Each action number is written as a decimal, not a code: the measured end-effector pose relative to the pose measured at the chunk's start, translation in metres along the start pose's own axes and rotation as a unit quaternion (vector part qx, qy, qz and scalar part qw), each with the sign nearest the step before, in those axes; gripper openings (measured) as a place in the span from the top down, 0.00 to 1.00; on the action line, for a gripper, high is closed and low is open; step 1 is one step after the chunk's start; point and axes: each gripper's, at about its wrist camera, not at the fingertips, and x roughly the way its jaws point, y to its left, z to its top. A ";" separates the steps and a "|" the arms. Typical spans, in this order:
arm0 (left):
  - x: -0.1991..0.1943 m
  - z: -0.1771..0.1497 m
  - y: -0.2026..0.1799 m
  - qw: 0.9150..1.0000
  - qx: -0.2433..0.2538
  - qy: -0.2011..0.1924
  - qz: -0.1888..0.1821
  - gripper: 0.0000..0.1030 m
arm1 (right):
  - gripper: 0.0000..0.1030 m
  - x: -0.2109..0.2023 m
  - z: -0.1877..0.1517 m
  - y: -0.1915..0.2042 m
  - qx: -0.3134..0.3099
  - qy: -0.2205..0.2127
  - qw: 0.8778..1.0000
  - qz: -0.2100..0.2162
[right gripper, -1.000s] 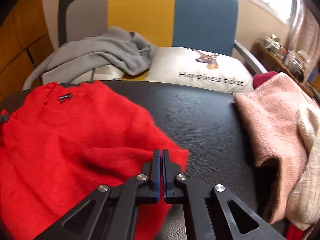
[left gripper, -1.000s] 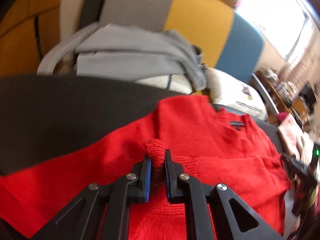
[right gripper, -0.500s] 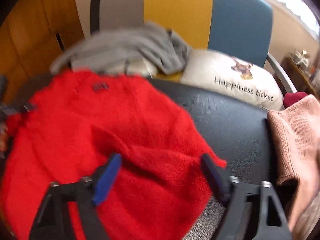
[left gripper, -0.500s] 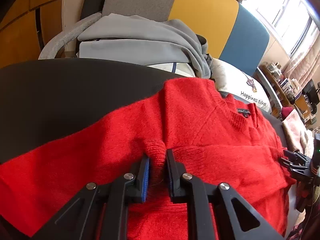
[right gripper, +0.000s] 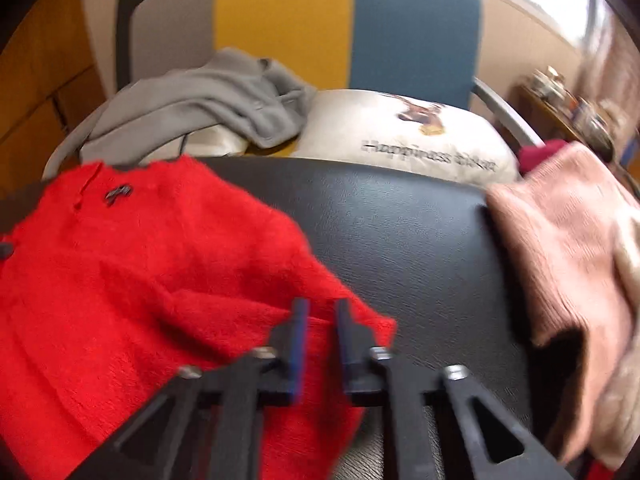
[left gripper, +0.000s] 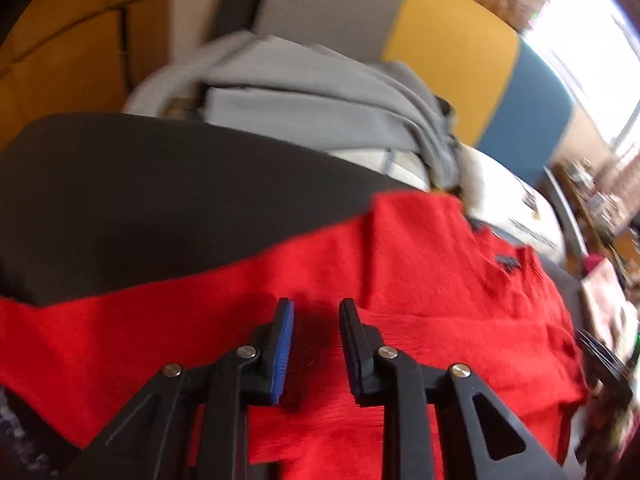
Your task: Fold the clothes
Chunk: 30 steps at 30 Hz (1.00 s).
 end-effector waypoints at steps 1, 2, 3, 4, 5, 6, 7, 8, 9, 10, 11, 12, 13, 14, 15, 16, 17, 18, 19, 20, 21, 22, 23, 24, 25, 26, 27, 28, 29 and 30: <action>-0.006 -0.003 -0.002 1.000 0.003 -0.008 -0.015 0.78 | 0.52 -0.009 0.000 0.000 0.000 -0.014 1.000 -0.003; -0.012 -0.006 -0.005 0.999 0.010 -0.014 -0.033 0.78 | 0.51 -0.021 0.000 0.005 -0.006 -0.030 1.000 0.008; -0.014 -0.013 -0.013 0.998 0.027 -0.012 -0.053 0.78 | 0.44 -0.034 -0.001 0.012 -0.013 -0.045 0.999 0.026; -0.014 -0.021 -0.022 0.997 0.046 -0.010 -0.057 0.78 | 0.35 -0.046 -0.004 0.022 -0.020 -0.057 0.997 0.055; -0.012 -0.030 -0.033 0.996 0.069 -0.006 -0.054 0.78 | 0.31 -0.052 -0.007 0.032 -0.025 -0.061 0.995 0.081; -0.008 -0.039 -0.042 0.995 0.087 -0.001 -0.051 0.78 | 0.29 -0.056 -0.010 0.041 -0.030 -0.061 0.993 0.101; -0.001 -0.048 -0.048 0.995 0.092 0.010 -0.048 0.78 | 0.29 -0.055 -0.014 0.052 -0.036 -0.057 0.991 0.115; 0.007 -0.055 -0.050 0.995 0.088 0.024 -0.048 0.78 | 0.29 -0.051 -0.018 0.063 -0.042 -0.049 0.990 0.125; 0.013 -0.063 -0.053 0.995 0.088 0.026 -0.046 0.78 | 0.27 -0.043 -0.023 0.069 -0.042 -0.036 0.990 0.128; 0.011 -0.069 -0.055 0.995 0.094 0.006 -0.040 0.77 | 0.26 -0.032 -0.028 0.073 -0.038 -0.020 0.991 0.125; 0.011 -0.072 -0.055 0.995 0.091 -0.002 -0.037 0.77 | 0.26 -0.021 -0.033 0.076 -0.034 -0.004 0.992 0.123; 0.010 -0.075 -0.054 0.995 0.088 -0.008 -0.037 0.77 | 0.22 -0.015 -0.040 0.078 -0.037 -0.006 0.992 0.121; 0.008 -0.077 -0.052 0.996 0.081 -0.010 -0.041 0.77 | 0.21 -0.012 -0.048 0.080 -0.045 -0.021 0.992 0.118; 0.006 -0.079 -0.051 0.996 0.075 -0.012 -0.045 0.77 | 0.21 -0.011 -0.054 0.081 -0.051 -0.027 0.992 0.113; 0.003 -0.080 -0.049 0.996 0.066 -0.014 -0.052 0.77 | 0.20 -0.011 -0.056 0.081 -0.051 -0.028 0.993 0.107; -0.003 -0.082 -0.044 0.997 0.048 -0.016 -0.065 0.77 | 0.19 -0.012 -0.057 0.081 -0.052 -0.028 0.993 0.101; -0.010 -0.085 -0.039 0.996 0.031 -0.019 -0.079 0.75 | 0.18 -0.011 -0.058 0.082 -0.053 -0.029 0.993 0.098; -0.019 -0.088 -0.031 0.995 0.011 -0.025 -0.093 0.75 | 0.18 -0.010 -0.058 0.082 -0.054 -0.030 0.993 0.097; -0.029 -0.093 -0.022 0.995 -0.010 -0.032 -0.099 0.72 | 0.17 -0.009 -0.058 0.081 -0.053 -0.030 0.993 0.097; -0.039 -0.100 -0.011 0.994 -0.028 -0.041 -0.097 0.71 | 0.17 -0.008 -0.059 0.080 -0.052 -0.030 0.993 0.099; -0.050 -0.107 0.000 0.994 -0.046 -0.051 -0.090 0.71 | 0.17 -0.009 -0.060 0.081 -0.051 -0.031 0.993 0.099; -0.061 -0.113 0.013 0.993 -0.060 -0.064 -0.073 0.69 | 0.17 -0.011 -0.063 0.082 -0.051 -0.032 0.993 0.098; -0.071 -0.116 0.024 0.993 -0.069 -0.071 -0.056 0.68 | 0.17 -0.012 -0.065 0.083 -0.051 -0.033 0.993 0.097; -0.081 -0.119 0.035 0.993 -0.079 -0.078 -0.042 0.68 | 0.16 -0.013 -0.067 0.084 -0.052 -0.034 0.993 0.096; -0.092 -0.122 0.050 0.992 -0.093 -0.082 -0.038 0.67 | 0.16 -0.014 -0.068 0.084 -0.052 -0.034 0.994 0.095; -0.105 -0.123 0.067 0.989 -0.115 -0.087 -0.043 0.66 | 0.16 -0.015 -0.068 0.084 -0.052 -0.035 0.994 0.094; -0.120 -0.124 0.088 0.983 -0.145 -0.098 -0.054 0.64 | 0.15 -0.016 -0.069 0.084 -0.051 -0.035 0.994 0.094; -0.135 -0.126 0.109 0.976 -0.177 -0.109 -0.064 0.59 | 0.15 -0.016 -0.070 0.084 -0.051 -0.036 0.994 0.094; -0.151 -0.129 0.131 0.967 -0.212 -0.122 -0.073 0.55 | 0.15 -0.016 -0.070 0.084 -0.050 -0.036 0.994 0.095; -0.166 -0.131 0.153 0.956 -0.246 -0.135 -0.082 0.53 | 0.15 -0.016 -0.070 0.084 -0.050 -0.037 0.994 0.095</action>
